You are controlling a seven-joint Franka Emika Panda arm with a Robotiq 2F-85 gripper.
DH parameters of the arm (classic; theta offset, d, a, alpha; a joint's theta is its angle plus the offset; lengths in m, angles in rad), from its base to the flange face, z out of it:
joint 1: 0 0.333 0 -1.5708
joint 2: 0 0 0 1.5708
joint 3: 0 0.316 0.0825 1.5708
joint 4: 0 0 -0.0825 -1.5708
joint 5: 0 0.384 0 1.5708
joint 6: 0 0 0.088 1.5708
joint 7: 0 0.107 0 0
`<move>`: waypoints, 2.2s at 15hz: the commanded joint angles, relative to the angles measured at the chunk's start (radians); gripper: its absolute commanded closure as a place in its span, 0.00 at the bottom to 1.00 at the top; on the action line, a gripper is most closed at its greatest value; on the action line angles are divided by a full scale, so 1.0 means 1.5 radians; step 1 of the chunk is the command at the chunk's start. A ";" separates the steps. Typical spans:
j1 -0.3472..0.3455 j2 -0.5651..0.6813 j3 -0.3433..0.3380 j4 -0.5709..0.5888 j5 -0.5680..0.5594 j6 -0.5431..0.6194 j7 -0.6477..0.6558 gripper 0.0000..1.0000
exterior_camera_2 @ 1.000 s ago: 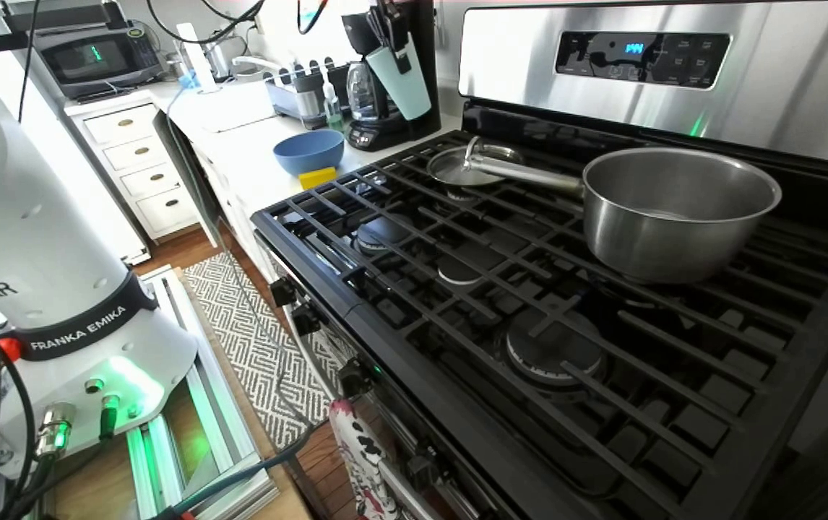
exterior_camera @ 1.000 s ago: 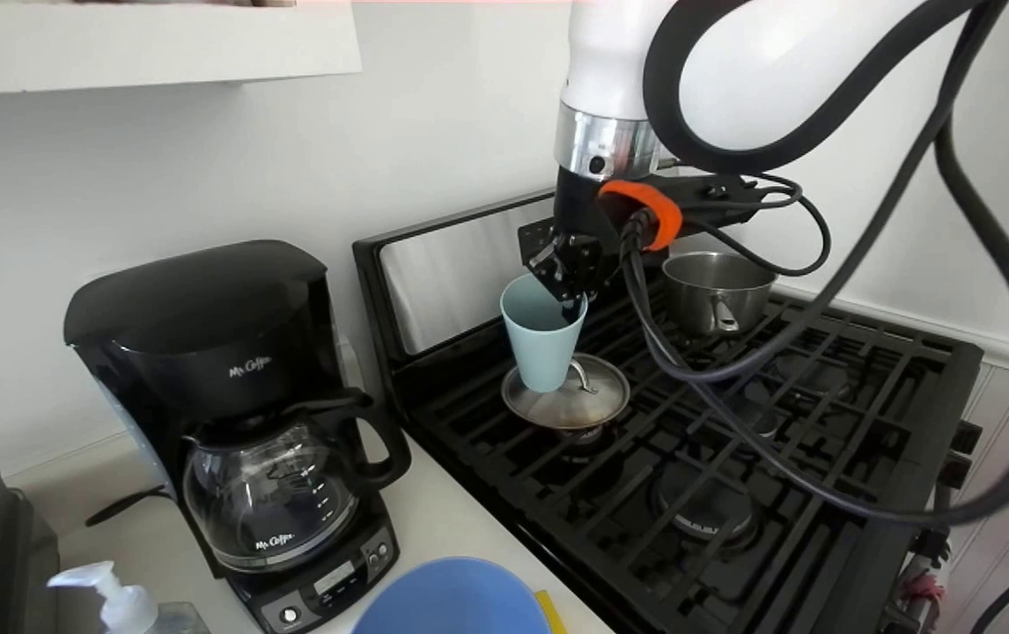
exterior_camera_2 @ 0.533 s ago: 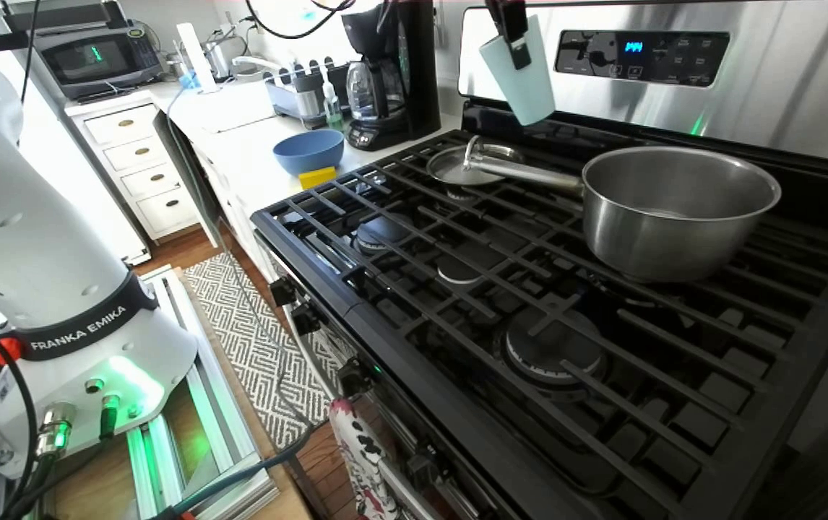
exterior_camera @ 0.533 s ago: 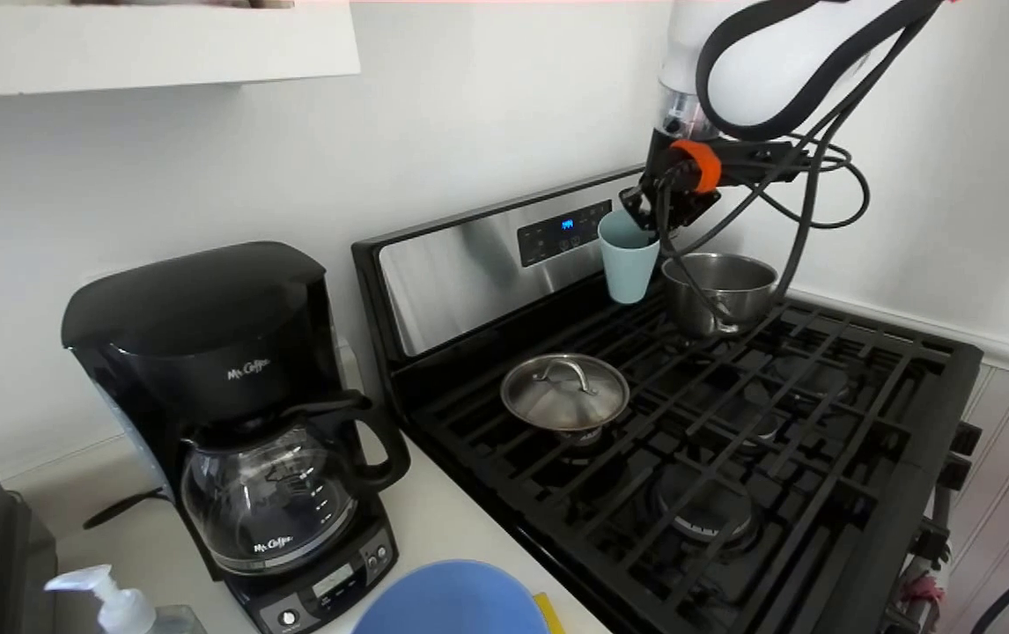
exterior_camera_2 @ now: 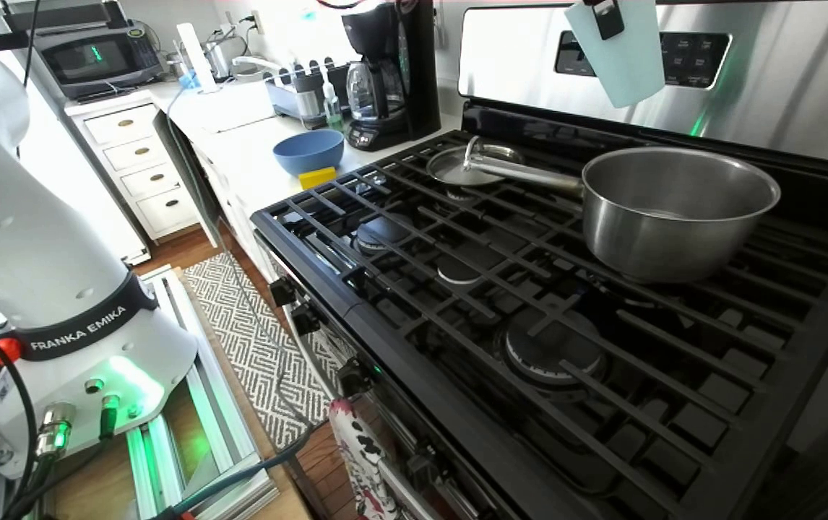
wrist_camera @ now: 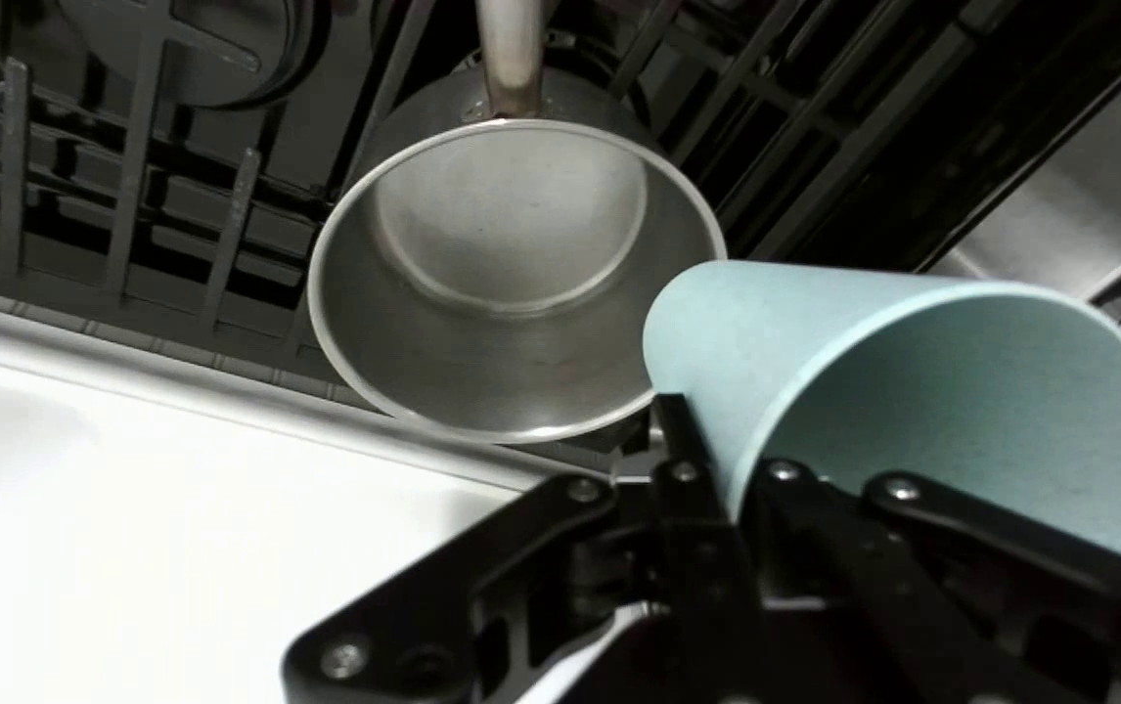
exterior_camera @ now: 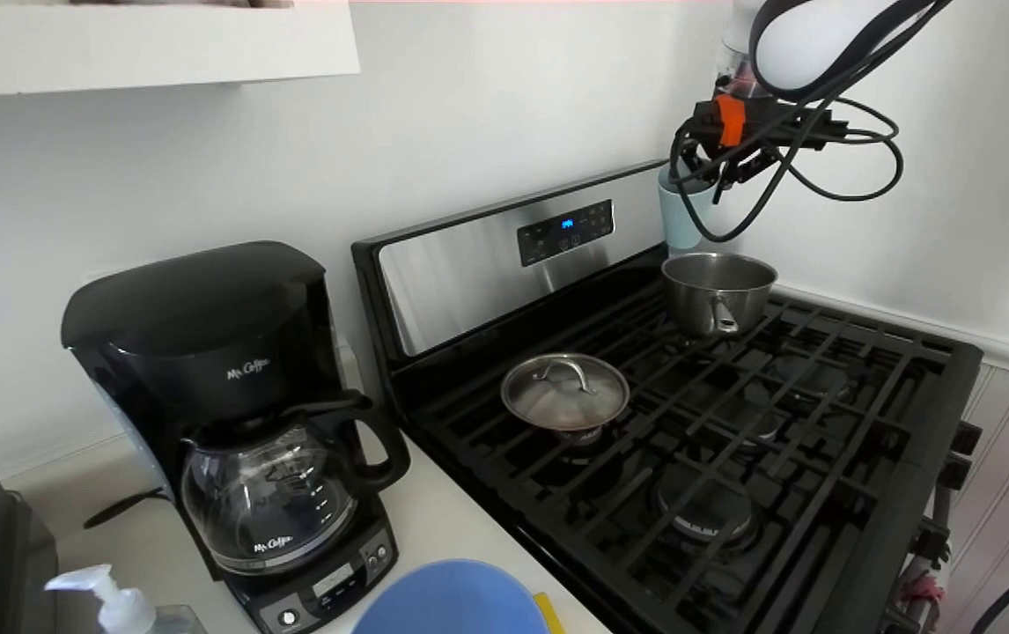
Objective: Put the blue cup into the pot
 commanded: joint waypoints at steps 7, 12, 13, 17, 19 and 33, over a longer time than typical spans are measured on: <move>-0.027 0.077 -0.036 0.074 -0.011 -0.096 0.087 0.99; -0.047 0.165 -0.067 0.146 0.106 -0.129 0.070 0.99; -0.048 0.184 -0.065 0.161 0.144 -0.132 0.064 0.99; -0.051 0.242 -0.059 0.225 0.265 -0.158 0.046 0.99; -0.045 0.264 -0.072 0.250 0.264 -0.170 0.078 0.99; -0.079 0.302 -0.071 0.299 0.383 -0.240 0.057 0.99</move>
